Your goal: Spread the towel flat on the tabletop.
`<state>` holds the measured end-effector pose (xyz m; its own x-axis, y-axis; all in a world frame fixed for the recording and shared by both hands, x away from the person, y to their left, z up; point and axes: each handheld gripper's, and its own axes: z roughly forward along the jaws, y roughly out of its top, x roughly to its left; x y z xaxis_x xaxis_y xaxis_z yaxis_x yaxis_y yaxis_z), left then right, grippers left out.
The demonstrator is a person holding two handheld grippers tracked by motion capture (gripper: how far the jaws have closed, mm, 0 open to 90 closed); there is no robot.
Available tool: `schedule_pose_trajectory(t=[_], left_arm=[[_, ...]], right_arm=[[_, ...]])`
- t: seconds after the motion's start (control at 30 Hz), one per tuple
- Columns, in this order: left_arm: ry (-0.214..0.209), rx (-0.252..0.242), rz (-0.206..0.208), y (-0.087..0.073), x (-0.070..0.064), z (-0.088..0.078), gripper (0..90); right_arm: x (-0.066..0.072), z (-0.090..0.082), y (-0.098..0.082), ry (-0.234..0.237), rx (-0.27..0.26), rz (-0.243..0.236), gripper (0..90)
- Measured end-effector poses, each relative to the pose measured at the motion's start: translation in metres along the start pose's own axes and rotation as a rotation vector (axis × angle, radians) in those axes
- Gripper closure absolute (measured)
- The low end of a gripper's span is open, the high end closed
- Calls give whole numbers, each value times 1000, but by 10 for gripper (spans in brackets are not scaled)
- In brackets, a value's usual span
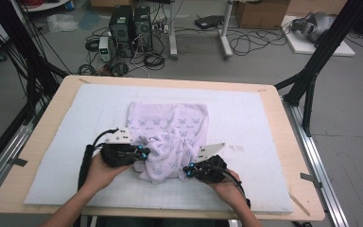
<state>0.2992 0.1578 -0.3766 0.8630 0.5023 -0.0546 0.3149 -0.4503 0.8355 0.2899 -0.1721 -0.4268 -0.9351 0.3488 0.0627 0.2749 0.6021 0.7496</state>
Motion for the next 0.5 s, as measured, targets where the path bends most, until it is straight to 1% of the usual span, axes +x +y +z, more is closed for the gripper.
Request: schedule_pose_trajectory(t=[0.13, 0.23, 0.3, 0.4, 0.43, 0.5], left_arm=[[59, -28, -9, 0, 8, -23, 862], [90, -54, -34, 0, 17, -34, 862], [105, -67, -47, 3, 22, -39, 862], [130, -85, -46, 10, 29, -46, 862], [140, -90, -48, 14, 31, -48, 862], [160, -95, -49, 19, 39, -52, 862]], right_arm=[[2, -20, 4, -24, -35, -9, 898], [2, -31, 8, -54, -45, -25, 899], [-3, -39, 12, -74, -57, -19, 899], [-11, -52, 21, -113, -71, -16, 900], [-15, -56, 24, -129, -74, -22, 900], [-23, -65, 31, -160, -86, -16, 900]])
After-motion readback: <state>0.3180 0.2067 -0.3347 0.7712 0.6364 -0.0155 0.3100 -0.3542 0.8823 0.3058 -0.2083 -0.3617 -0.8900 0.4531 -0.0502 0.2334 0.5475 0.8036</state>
